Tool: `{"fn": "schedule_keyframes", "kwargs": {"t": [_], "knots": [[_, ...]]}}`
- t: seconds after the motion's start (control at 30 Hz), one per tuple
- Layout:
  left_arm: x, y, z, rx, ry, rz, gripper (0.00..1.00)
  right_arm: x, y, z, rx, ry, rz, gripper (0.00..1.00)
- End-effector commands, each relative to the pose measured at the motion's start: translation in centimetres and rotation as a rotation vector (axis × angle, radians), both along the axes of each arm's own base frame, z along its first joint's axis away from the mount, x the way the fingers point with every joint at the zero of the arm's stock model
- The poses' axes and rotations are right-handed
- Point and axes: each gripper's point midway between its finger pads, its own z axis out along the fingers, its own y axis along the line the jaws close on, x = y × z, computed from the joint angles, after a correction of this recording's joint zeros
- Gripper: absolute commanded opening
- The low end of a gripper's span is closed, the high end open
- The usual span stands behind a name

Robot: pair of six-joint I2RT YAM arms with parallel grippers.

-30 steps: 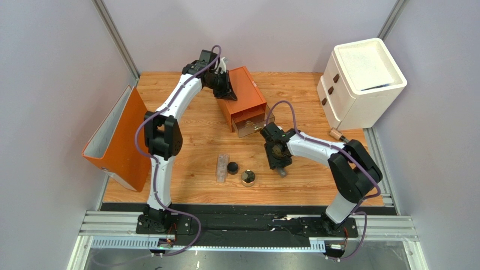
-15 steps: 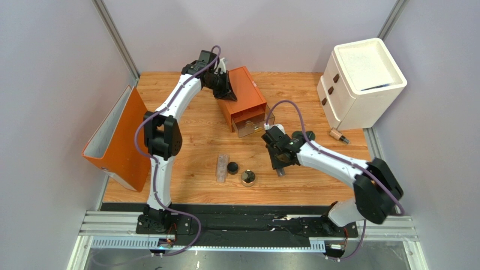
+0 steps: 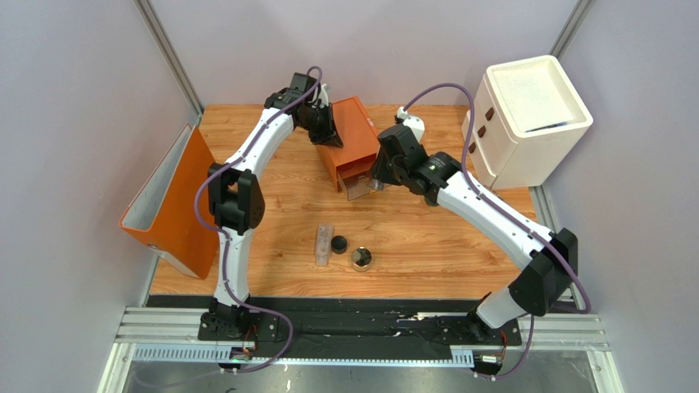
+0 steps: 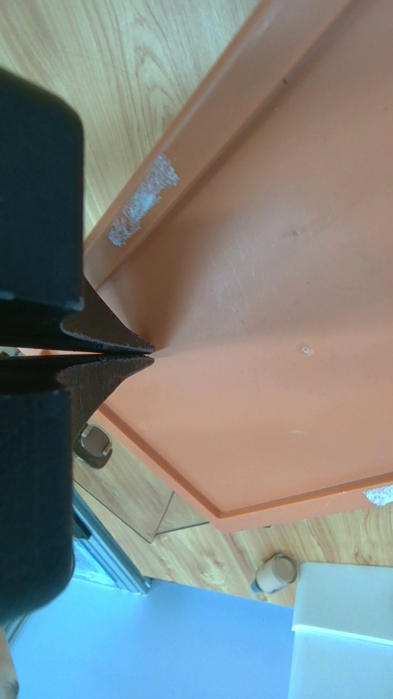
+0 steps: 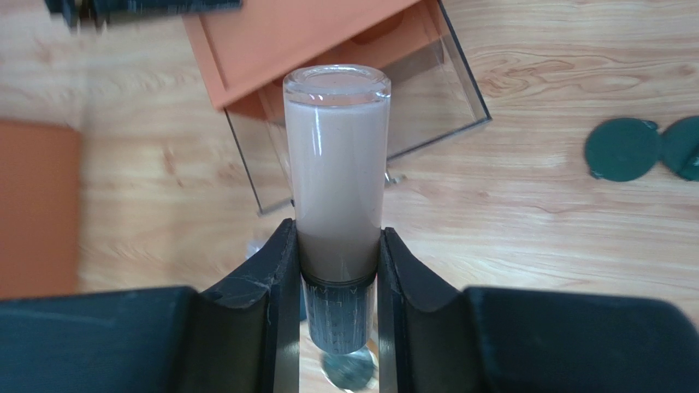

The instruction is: Organize the makeup

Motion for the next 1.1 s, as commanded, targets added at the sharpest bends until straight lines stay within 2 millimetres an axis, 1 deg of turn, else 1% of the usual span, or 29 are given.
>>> {"fn": "schedule_keyframes", "kwargs": {"t": [0.0, 0.03, 0.07, 0.13, 0.17, 0.23, 0.27, 0.3, 0.33, 0.37, 0.4, 0.43, 0.5, 0.53, 0.57, 0.67, 0.73, 0.77, 0.83, 0.87, 0.9, 0.93, 1.03, 1.07], "knots": [[-1.5, 3.6, -3.4, 0.182, 0.093, 0.069, 0.0, 4.2, 0.5, 1.7, 0.238, -0.031, -0.29, 0.0], [-1.6, 3.6, -3.4, 0.181, 0.093, 0.067, 0.0, 4.5, 0.7, 1.4, 0.27, -0.006, -0.296, 0.0], [-1.7, 3.6, -3.3, 0.178, 0.093, 0.064, 0.0, 5.6, 0.3, 0.9, 0.32, 0.016, -0.356, 0.0], [-1.8, 3.6, -3.4, 0.18, 0.095, 0.061, 0.0, 6.1, 0.4, 0.1, 0.387, 0.066, -0.387, 0.0], [-1.8, 3.6, -3.3, 0.18, 0.091, 0.06, 0.0, 7.0, 0.1, -0.1, 0.448, 0.083, -0.439, 0.0], [-1.8, 3.6, -3.4, 0.18, 0.09, 0.059, 0.0, 7.6, 0.3, -1.7, 0.514, 0.144, -0.462, 0.0], [-1.9, 3.6, -3.4, 0.179, 0.091, 0.058, 0.0, 8.3, 0.6, -1.5, 0.568, 0.14, -0.462, 0.0], [-1.9, 3.6, -3.4, 0.177, 0.091, 0.055, 0.0, 8.5, 1.2, -1.8, 0.626, 0.169, -0.469, 0.0], [-1.9, 3.6, -3.4, 0.178, 0.091, 0.054, 0.0, 9.0, 1.3, -2.1, 0.667, 0.17, -0.474, 0.0], [-1.9, 3.6, -3.3, 0.178, 0.088, 0.055, 0.0, 9.3, 1.6, -2.0, 0.704, 0.175, -0.476, 0.0], [-2.0, 3.6, -3.3, 0.179, 0.087, 0.054, 0.0, 9.6, 2.0, -2.6, 0.716, 0.19, -0.472, 0.0], [-1.9, 3.6, -3.3, 0.179, 0.085, 0.052, 0.0, 9.8, 2.6, -1.8, 0.729, 0.189, -0.446, 0.0], [-1.9, 3.7, -3.3, 0.18, 0.085, 0.053, 0.0, 10.2, 3.3, -2.7, 0.704, 0.22, -0.424, 0.0], [-1.9, 3.8, -3.4, 0.182, 0.087, 0.055, 0.0, 9.8, 3.7, -3.0, 0.692, 0.25, -0.41, 0.0], [-1.9, 3.7, -3.3, 0.181, 0.084, 0.054, 0.0, 10.0, 4.1, -2.5, 0.699, 0.245, -0.398, 0.0], [-1.8, 3.7, -3.2, 0.182, 0.078, 0.058, 0.0, 10.0, 5.0, -2.5, 0.703, 0.243, -0.364, 0.0], [-1.7, 3.8, -3.3, 0.182, 0.077, 0.06, 0.0, 9.9, 5.3, -3.1, 0.688, 0.255, -0.361, 0.0], [-1.7, 3.7, -3.3, 0.181, 0.075, 0.058, 0.0, 9.4, 6.1, -2.9, 0.703, 0.29, -0.325, 0.0], [-1.7, 3.7, -3.4, 0.181, 0.078, 0.059, 0.0, 9.1, 6.4, -3.4, 0.699, 0.315, -0.314, 0.01], [-1.7, 3.7, -3.4, 0.181, 0.078, 0.059, 0.0, 9.0, 6.6, -3.3, 0.699, 0.315, -0.303, 0.12], [-1.6, 3.7, -3.4, 0.184, 0.077, 0.061, 0.0, 8.9, 6.7, -3.3, 0.699, 0.322, -0.294, 0.21], [-1.6, 3.7, -3.5, 0.182, 0.079, 0.061, 0.0, 8.9, 6.8, -3.2, 0.696, 0.318, -0.281, 0.44], [-1.6, 3.6, -3.7, 0.179, 0.087, 0.06, 0.0, 8.7, 6.9, -3.1, 0.686, 0.333, -0.266, 0.71], [-1.6, 3.6, -3.7, 0.179, 0.088, 0.06, 0.0, 8.5, 7.0, -3.4, 0.671, 0.344, -0.26, 0.83]]}}
